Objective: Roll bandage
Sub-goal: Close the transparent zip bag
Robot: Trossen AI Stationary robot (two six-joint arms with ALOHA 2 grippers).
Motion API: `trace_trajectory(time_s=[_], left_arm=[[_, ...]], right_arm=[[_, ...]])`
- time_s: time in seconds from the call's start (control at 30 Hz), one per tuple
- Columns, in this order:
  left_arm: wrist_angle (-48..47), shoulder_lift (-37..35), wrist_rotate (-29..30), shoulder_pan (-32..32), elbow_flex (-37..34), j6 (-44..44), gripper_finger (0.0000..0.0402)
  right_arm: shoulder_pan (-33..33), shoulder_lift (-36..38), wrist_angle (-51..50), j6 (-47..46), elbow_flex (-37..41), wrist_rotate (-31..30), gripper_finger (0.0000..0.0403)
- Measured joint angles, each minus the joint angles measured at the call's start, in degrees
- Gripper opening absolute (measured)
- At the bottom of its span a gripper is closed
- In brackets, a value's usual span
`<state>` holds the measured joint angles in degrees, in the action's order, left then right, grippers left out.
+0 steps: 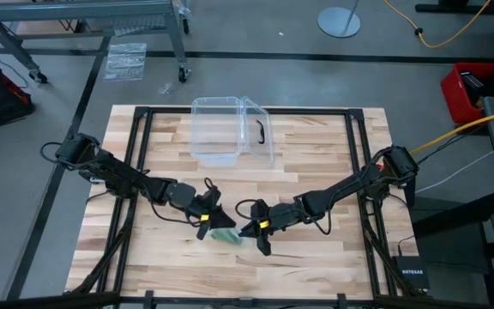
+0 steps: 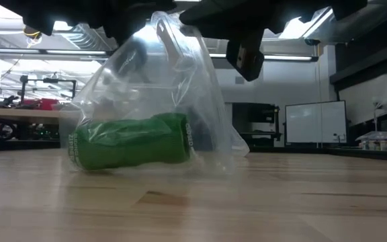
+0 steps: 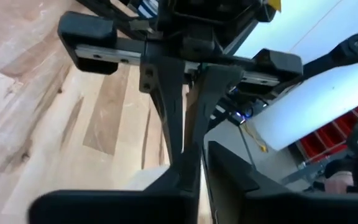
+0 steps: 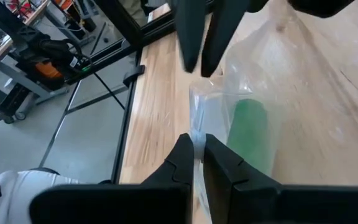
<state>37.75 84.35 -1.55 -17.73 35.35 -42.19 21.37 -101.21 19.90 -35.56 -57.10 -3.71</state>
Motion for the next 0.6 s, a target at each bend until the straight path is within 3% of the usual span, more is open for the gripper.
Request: trace_trajectory(time_s=[0.33, 0.6], left_arm=[[-1.65, 0.00, 0.14, 0.38, 0.00, 3.07, 0.0132], [-10.17, 0.07, -4.88, 0.96, 0.00, 1.77, 0.0140]], right_arm=[[0.00, 0.02, 0.02, 0.01, 0.00, 1.02, 0.0018], [0.00, 0.02, -0.53, -0.24, -0.02, 5.37, 0.0018]])
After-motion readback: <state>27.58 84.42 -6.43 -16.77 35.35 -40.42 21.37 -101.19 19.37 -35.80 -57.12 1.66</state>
